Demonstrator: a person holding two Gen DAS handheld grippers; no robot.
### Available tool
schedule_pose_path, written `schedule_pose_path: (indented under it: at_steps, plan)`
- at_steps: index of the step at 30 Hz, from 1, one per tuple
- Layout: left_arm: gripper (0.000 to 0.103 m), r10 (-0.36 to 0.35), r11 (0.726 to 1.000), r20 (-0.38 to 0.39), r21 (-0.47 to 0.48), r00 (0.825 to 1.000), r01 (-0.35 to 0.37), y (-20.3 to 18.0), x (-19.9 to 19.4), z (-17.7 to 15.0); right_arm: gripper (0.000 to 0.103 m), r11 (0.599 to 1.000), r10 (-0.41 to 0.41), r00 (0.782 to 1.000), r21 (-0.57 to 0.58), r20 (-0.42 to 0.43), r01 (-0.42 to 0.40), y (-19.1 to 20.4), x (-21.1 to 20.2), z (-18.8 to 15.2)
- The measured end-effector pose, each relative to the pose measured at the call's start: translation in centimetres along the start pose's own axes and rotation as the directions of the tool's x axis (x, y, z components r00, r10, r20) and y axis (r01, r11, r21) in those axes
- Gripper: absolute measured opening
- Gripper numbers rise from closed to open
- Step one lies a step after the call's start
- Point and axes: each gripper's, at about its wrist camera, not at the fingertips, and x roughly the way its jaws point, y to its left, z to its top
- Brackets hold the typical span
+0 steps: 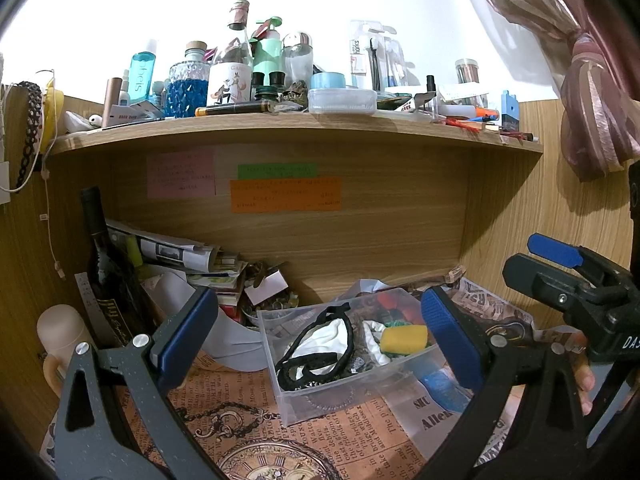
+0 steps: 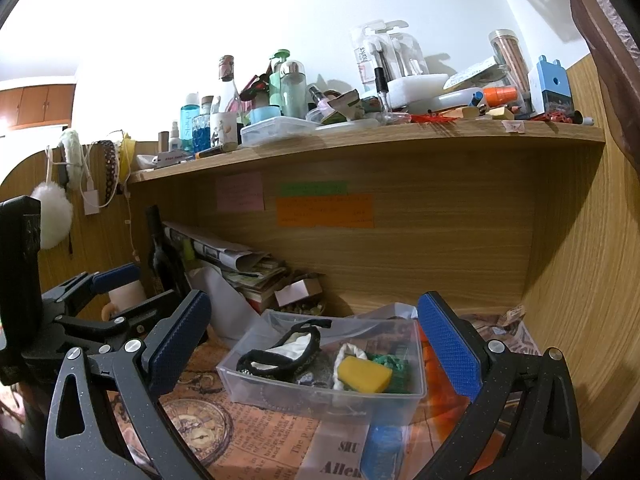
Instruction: Organize soft objects
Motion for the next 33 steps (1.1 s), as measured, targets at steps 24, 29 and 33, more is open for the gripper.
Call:
schedule_pose_path:
  at_steps: [24, 29, 33]
  plan:
    - [0.103, 0.001, 1.0, -0.006, -0.008, 1.0, -0.001, -0.22, -0.23, 0.22, 0.103, 1.0, -0.01, 1.0, 0.017, -0.003, 0.01, -0.25, 0.03, -0.12]
    - [0.103, -0.011, 1.0, -0.012, -0.015, 1.0, 0.011, -0.04, 0.06, 0.23, 0.103, 1.0, -0.014, 1.0, 0.023, -0.008, 0.015, -0.3, 0.22, -0.31]
    - [0.103, -0.019, 1.0, -0.014, -0.023, 1.0, 0.018, 0.05, 0.26, 0.09, 0.103, 0.999, -0.017, 1.0, 0.026, -0.017, 0.017, -0.44, 0.54, -0.5]
